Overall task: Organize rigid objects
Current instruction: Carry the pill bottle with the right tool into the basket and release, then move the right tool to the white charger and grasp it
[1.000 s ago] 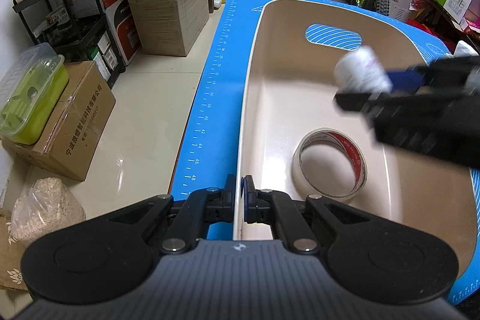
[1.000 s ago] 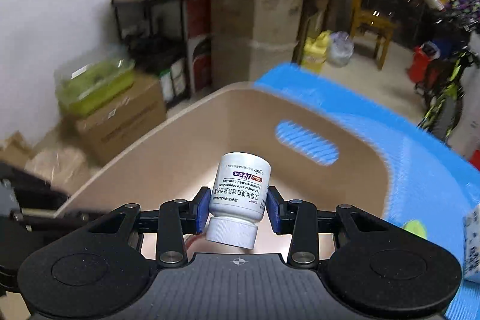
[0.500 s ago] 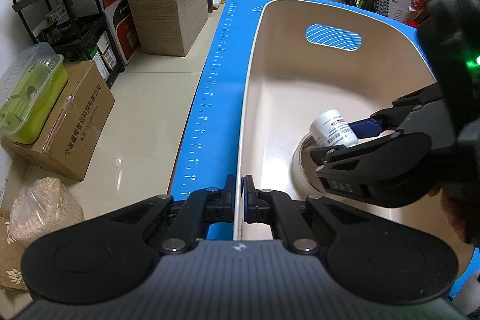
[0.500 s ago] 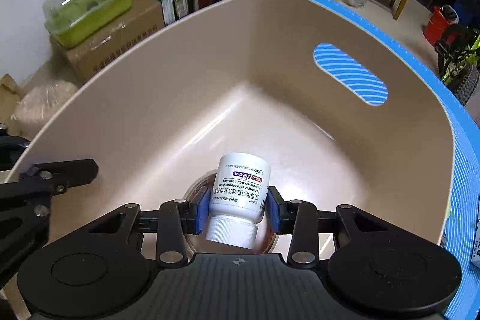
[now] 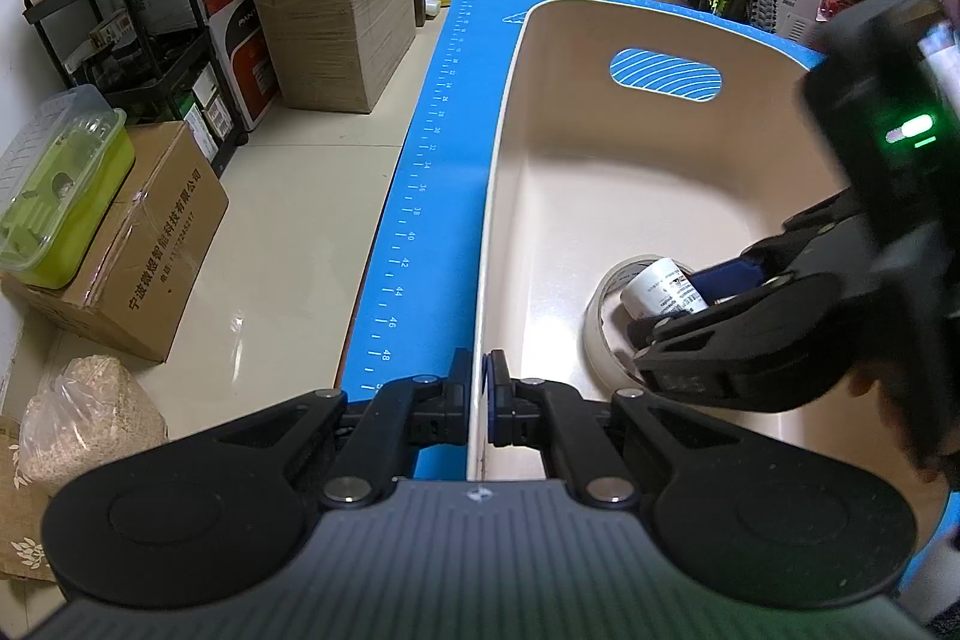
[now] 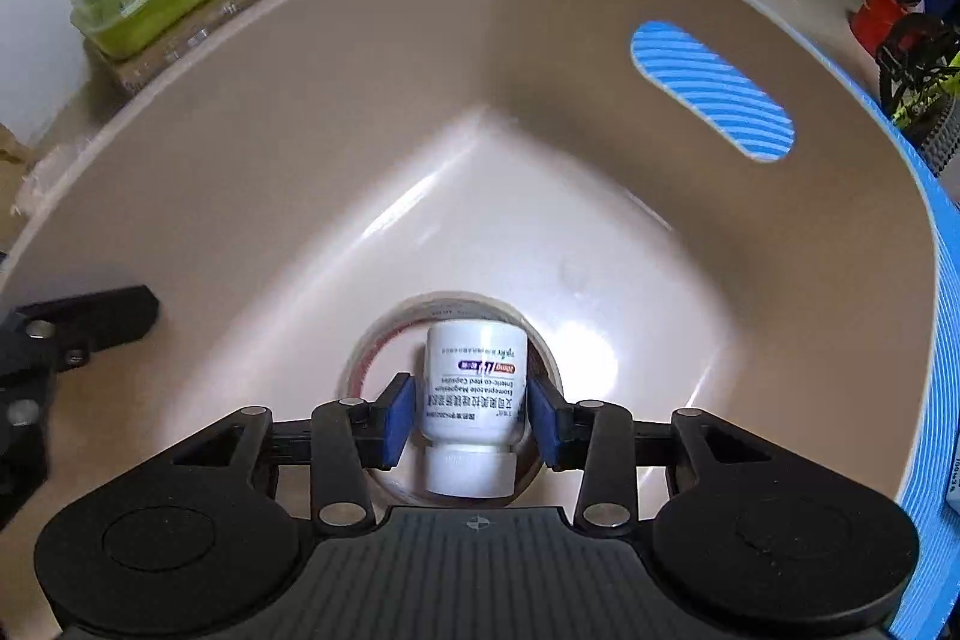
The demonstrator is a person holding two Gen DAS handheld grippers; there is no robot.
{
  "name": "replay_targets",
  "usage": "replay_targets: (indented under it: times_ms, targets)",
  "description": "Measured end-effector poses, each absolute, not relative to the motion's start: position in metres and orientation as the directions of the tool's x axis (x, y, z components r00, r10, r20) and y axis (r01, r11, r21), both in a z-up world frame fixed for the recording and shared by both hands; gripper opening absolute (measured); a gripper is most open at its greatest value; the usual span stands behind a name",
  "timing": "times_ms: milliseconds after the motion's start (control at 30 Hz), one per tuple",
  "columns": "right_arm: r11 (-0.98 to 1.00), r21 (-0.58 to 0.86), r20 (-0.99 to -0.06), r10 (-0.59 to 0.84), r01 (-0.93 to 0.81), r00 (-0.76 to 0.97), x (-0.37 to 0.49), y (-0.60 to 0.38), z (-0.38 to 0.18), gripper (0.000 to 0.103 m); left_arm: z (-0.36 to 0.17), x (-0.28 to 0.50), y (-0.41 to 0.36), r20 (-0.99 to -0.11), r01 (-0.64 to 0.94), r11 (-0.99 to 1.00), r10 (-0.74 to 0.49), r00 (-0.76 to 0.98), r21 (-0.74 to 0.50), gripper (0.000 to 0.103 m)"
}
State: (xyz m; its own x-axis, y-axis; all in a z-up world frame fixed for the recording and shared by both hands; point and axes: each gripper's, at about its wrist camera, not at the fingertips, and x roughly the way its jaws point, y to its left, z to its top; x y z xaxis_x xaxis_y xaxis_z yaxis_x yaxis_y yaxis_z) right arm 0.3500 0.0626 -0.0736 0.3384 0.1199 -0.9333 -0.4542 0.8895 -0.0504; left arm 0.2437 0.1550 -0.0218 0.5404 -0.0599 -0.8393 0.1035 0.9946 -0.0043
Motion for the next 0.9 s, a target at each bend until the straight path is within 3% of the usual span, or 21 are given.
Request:
replay_targets:
  times_ms: [300,567,700,900]
  targets:
    - [0.894,-0.014,-0.844,0.23,-0.448,0.485,0.32,0.012,-0.007,0.051,-0.021,0.244,0.154,-0.839,0.102,0.995,-0.061,0.54,-0.006,0.006]
    - [0.938,-0.044,-0.719,0.209,-0.343,0.663,0.311,-0.05,0.046,0.051,-0.021,0.244,0.154,-0.839,0.103,0.995,-0.06,0.541,-0.005,0.006]
    - [0.957,-0.079,-0.683,0.153,-0.28,0.715,0.298,-0.081,0.048,0.051,-0.021,0.244,0.155,-0.839,0.104,0.995,-0.06,0.541,-0.004,0.006]
    - [0.981,-0.029,-0.72,0.112,-0.192,0.685,0.295,-0.119,0.014,0.051,-0.021,0.245,0.155,-0.839,0.104,0.995,-0.06,0.541,-0.005,0.006]
